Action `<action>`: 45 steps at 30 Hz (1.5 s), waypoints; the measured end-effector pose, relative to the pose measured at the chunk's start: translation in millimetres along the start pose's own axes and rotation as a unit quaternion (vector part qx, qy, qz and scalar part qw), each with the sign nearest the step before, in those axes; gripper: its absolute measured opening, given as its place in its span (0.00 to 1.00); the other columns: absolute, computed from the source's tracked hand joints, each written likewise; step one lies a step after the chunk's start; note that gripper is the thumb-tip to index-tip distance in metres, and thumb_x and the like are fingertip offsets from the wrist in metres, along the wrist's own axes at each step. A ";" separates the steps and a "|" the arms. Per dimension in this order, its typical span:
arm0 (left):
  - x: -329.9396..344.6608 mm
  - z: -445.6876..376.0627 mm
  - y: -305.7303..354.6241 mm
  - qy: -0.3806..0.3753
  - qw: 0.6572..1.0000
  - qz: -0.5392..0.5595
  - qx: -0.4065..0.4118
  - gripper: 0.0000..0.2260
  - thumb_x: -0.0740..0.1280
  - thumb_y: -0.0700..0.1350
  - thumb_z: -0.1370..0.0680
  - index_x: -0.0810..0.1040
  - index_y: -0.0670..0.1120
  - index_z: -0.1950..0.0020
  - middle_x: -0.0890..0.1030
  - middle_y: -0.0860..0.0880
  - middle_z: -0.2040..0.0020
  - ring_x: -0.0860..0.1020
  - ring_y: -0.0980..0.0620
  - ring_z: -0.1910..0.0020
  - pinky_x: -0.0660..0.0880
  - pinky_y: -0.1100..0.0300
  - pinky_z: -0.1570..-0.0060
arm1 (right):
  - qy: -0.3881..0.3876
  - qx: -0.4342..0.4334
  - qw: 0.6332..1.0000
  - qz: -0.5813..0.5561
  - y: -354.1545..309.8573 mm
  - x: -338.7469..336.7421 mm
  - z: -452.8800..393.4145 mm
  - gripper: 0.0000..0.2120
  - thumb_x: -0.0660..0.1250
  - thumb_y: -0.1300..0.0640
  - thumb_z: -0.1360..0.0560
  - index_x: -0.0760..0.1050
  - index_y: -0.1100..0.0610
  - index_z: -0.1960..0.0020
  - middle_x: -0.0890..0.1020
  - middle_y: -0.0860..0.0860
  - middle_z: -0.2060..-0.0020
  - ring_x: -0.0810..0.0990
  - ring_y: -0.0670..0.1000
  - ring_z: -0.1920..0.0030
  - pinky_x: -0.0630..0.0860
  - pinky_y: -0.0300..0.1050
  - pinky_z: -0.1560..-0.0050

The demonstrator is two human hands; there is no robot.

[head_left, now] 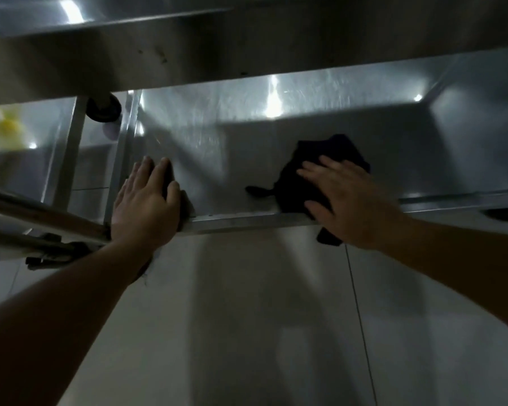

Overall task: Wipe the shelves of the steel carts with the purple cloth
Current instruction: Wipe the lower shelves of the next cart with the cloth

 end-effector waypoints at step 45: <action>-43.5 102.0 140.1 -0.135 0.986 -0.046 0.084 0.22 0.55 0.59 0.15 0.71 0.54 0.24 0.71 0.49 0.23 0.71 0.46 0.26 0.69 0.48 0.31 | -0.150 0.085 0.975 0.143 -42.1 -58.3 22.7 0.21 0.55 0.38 0.16 0.74 0.54 0.42 0.79 0.51 0.48 0.78 0.55 0.49 0.74 0.51 0.55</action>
Point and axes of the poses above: each hand's wrist, its own z-axis away from the middle knuckle, its own x-axis out of the palm, y = z × x, the point moved 1 cm from there along -z, towards the middle knuckle
